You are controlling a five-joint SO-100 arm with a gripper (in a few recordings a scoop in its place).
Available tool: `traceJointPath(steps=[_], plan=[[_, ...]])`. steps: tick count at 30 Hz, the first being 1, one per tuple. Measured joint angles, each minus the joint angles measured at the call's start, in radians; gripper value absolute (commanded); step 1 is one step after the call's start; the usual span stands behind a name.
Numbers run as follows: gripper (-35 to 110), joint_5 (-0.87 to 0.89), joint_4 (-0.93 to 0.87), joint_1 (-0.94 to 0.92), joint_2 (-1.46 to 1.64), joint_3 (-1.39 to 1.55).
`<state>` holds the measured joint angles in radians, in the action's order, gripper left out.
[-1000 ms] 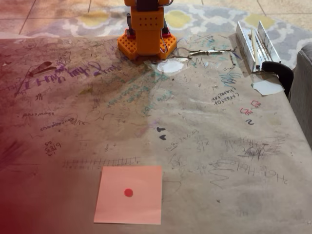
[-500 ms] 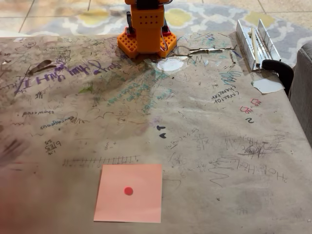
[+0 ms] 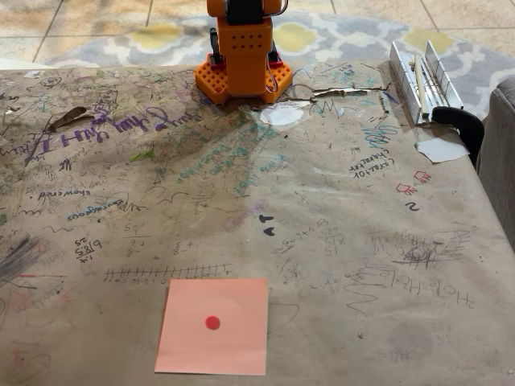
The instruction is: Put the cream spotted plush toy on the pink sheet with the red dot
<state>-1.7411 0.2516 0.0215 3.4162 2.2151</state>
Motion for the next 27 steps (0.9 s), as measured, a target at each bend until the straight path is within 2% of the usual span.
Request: traceJointPath(steps=[3, 7, 27], plan=[[42, -0.064, 0.069, -0.087, -0.011, 0.407], [42, -0.1, 0.054, -0.135, -0.051, 0.868], [43, -0.008, 0.201, -0.14, -0.041, 0.885]])
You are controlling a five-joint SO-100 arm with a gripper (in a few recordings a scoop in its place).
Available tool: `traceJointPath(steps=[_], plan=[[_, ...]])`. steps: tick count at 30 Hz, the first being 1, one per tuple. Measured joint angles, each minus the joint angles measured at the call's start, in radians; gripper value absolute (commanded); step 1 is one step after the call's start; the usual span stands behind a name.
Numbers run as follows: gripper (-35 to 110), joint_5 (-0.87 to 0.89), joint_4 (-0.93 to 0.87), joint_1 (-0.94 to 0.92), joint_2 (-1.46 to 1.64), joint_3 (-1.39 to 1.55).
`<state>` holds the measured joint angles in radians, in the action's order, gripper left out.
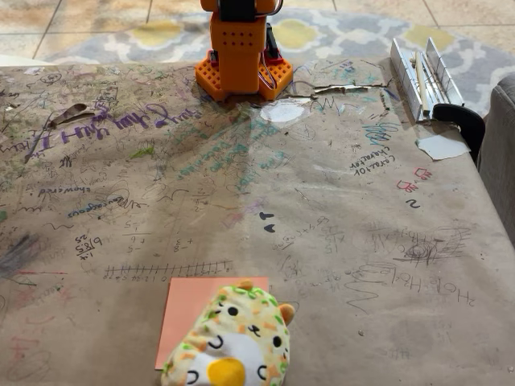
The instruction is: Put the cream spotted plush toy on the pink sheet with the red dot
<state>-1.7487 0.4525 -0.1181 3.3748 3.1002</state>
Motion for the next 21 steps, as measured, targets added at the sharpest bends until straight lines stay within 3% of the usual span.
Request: traceJointPath(steps=[7, 8, 11, 12, 17, 21], plan=[[39, 0.0, 0.034, 0.0, 0.002, 0.0], [34, 0.0, 0.043, 0.0, 0.002, 0.0], [0, 0.051, 0.052, 0.0, 0.003, 0.0], [0, 0.083, 0.052, 0.0, 0.003, 0.0], [0, 0.451, -0.005, 0.021, 0.005, 0.0], [0, 0.904, -0.239, -0.046, 0.005, 0.0]])
